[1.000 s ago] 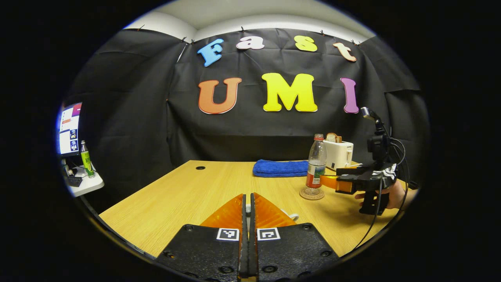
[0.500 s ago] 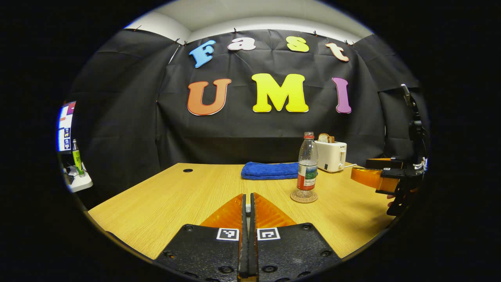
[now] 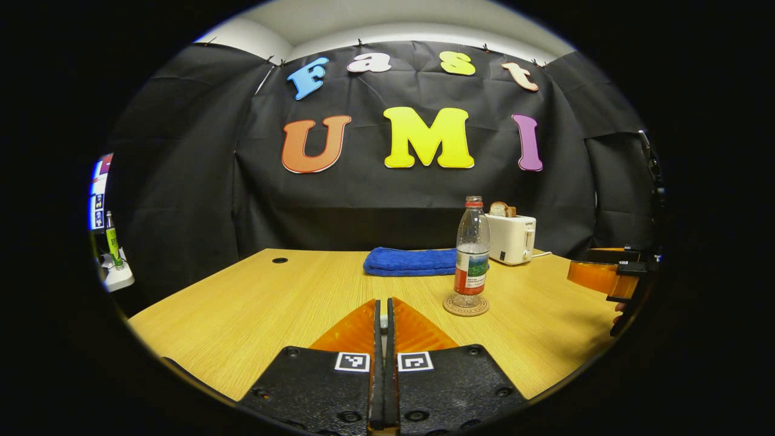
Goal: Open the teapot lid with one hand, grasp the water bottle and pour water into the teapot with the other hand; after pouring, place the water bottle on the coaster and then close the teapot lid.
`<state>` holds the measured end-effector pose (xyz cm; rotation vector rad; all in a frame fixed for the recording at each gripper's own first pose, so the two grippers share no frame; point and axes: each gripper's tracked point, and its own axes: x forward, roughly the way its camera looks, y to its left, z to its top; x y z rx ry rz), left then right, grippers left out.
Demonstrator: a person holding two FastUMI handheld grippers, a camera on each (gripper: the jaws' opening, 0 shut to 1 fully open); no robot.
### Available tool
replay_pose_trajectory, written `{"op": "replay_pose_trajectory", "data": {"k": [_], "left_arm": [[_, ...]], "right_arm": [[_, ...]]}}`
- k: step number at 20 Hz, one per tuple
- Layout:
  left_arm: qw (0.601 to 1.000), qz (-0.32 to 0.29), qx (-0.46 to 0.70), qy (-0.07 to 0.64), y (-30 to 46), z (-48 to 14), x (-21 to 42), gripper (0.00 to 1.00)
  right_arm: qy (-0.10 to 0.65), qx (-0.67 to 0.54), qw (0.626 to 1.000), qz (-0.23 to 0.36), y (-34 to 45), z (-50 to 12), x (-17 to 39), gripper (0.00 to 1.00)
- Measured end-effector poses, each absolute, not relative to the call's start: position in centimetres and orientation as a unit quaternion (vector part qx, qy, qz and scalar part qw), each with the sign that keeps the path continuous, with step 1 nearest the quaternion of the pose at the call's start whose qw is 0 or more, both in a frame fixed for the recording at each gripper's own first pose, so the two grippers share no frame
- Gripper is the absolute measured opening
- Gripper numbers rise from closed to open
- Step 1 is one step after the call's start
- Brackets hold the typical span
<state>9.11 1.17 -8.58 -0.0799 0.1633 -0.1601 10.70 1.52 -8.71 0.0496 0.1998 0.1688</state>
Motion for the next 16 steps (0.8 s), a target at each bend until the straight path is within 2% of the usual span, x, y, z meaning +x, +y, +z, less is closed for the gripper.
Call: {"op": "replay_pose_trajectory", "data": {"k": [16], "left_arm": [[0.991,-0.073,-0.043,0.104,0.9,-11.0,9.9,0.03]], "right_arm": [[0.102,0.026,0.992,0.070,0.3,-9.3,10.9,0.93]]}}
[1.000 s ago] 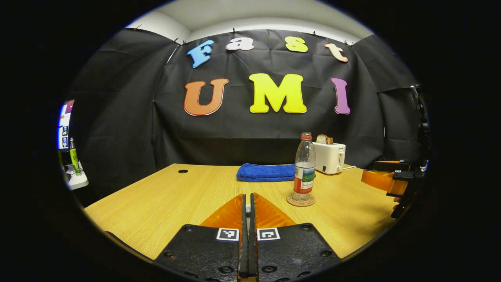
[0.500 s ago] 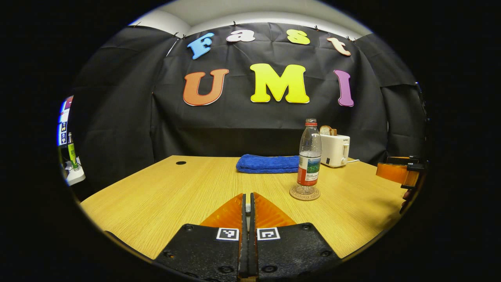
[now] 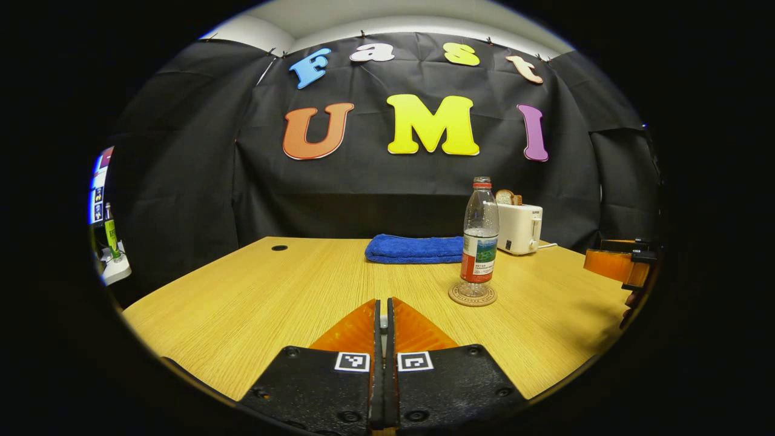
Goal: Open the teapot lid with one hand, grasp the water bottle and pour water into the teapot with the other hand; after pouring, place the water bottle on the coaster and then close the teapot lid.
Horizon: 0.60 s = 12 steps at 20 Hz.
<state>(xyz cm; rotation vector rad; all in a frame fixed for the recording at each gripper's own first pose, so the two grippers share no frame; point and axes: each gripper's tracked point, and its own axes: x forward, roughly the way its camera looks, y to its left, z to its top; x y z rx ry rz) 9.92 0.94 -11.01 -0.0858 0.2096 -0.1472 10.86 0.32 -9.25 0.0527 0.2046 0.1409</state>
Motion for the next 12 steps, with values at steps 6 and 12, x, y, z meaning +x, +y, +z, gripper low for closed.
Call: {"op": "replay_pose_trajectory", "data": {"k": [6,12], "left_arm": [[0.991,-0.066,-0.041,0.110,1.05,-11.53,9.97,0.02],[0.991,-0.054,-0.049,0.115,1.07,-11.94,9.78,0.06]], "right_arm": [[0.101,0.029,0.992,0.071,0.26,-9.21,10.74,0.92],[0.101,0.032,0.992,0.075,0.44,-9.29,10.45,0.93]]}}
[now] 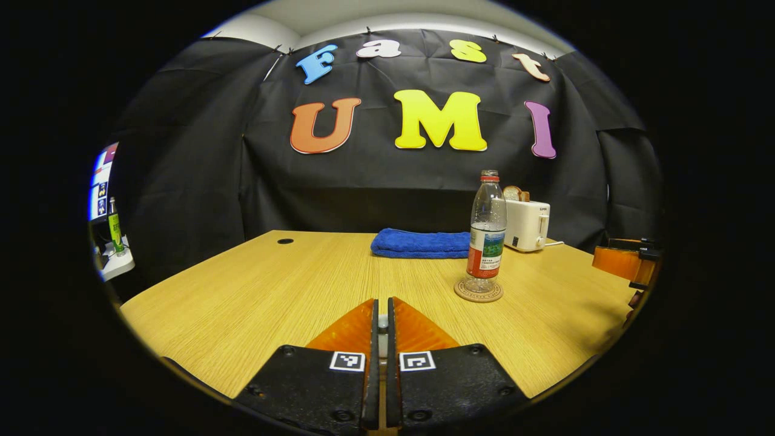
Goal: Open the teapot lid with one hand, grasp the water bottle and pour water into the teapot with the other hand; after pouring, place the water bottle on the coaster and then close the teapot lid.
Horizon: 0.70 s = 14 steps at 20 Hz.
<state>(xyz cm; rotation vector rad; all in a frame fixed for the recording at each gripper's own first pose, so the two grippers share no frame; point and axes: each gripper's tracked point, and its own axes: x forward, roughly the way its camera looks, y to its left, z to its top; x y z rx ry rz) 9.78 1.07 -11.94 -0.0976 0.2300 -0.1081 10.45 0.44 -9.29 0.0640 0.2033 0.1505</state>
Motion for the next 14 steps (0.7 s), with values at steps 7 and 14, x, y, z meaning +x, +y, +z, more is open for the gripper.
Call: {"op": "replay_pose_trajectory", "data": {"k": [7,14], "left_arm": [[0.995,-0.015,-0.052,0.082,2.2,-7.4,8.9,1.00],[0.999,-0.018,-0.034,-0.021,-0.7,4.1,7.1,0.99]], "right_arm": [[0.083,0.033,0.994,0.065,-0.6,-7.0,9.2,0.94],[0.023,0.064,0.998,0.013,-2.3,-1.1,8.3,0.94]]}}
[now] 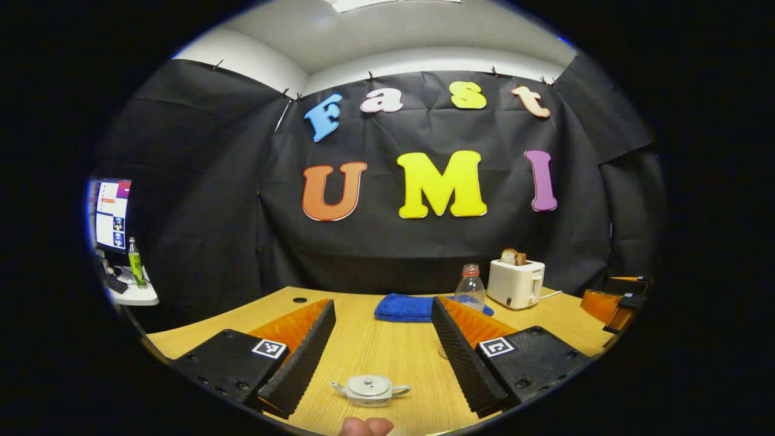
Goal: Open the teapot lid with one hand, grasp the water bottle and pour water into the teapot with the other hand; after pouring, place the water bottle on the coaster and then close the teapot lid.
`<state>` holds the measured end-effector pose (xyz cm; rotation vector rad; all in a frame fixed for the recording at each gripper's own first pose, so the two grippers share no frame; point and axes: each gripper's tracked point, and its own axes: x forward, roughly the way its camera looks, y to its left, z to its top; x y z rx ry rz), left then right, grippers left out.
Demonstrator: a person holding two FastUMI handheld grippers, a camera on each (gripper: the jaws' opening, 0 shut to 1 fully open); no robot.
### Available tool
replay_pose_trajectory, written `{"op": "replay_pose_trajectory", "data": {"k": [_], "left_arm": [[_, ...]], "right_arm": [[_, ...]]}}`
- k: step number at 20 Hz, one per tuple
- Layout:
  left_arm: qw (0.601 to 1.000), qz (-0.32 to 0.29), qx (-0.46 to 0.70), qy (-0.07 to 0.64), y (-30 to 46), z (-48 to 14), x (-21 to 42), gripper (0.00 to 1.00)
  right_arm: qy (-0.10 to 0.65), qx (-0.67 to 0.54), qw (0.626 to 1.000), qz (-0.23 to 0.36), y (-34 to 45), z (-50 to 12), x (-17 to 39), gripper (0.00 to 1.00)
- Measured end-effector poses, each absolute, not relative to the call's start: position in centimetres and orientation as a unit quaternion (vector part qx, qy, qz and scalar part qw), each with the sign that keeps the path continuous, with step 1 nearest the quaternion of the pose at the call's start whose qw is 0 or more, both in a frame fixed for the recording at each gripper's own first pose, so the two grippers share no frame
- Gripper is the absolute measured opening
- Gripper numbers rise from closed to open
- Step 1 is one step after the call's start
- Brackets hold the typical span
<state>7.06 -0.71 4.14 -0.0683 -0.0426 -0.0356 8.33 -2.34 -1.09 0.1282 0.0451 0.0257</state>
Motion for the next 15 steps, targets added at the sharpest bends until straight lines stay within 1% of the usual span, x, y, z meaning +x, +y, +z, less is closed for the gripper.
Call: {"op": "replay_pose_trajectory", "data": {"k": [2,4,5,6,10,12,15], "left_arm": [[0.999,-0.026,-0.020,-0.030,-1.9,5.2,6.3,0.99],[0.999,-0.028,-0.013,-0.034,-2.5,5.5,5.4,0.99],[0.999,-0.031,-0.014,-0.034,-2.8,5.4,5.1,0.94],[0.999,-0.038,-0.018,-0.035,-3.1,5.2,4.8,0.99],[0.999,-0.037,-0.033,-0.017,-1.5,3.7,3.4,0.99],[0.998,-0.028,-0.045,-0.027,-0.1,3.9,2.6,0.99],[0.998,-0.032,-0.046,-0.016,0.9,2.8,2.3,0.99]], "right_arm": [[0.007,0.065,0.998,0.001,-2.0,0.4,7.9,0.92],[-0.003,0.052,0.999,-0.001,-1.2,1.3,7.3,0.94],[-0.008,0.043,0.999,0.000,-0.7,1.9,6.8,0.93],[-0.014,0.035,0.999,-0.003,-0.4,2.2,6.4,0.93],[-0.024,0.010,1.000,-0.007,1.1,2.9,3.9,0.92],[-0.036,0.012,0.999,-0.016,1.2,3.4,3.1,0.92],[-0.021,0.012,0.999,-0.024,1.4,2.3,2.3,0.93]]}}
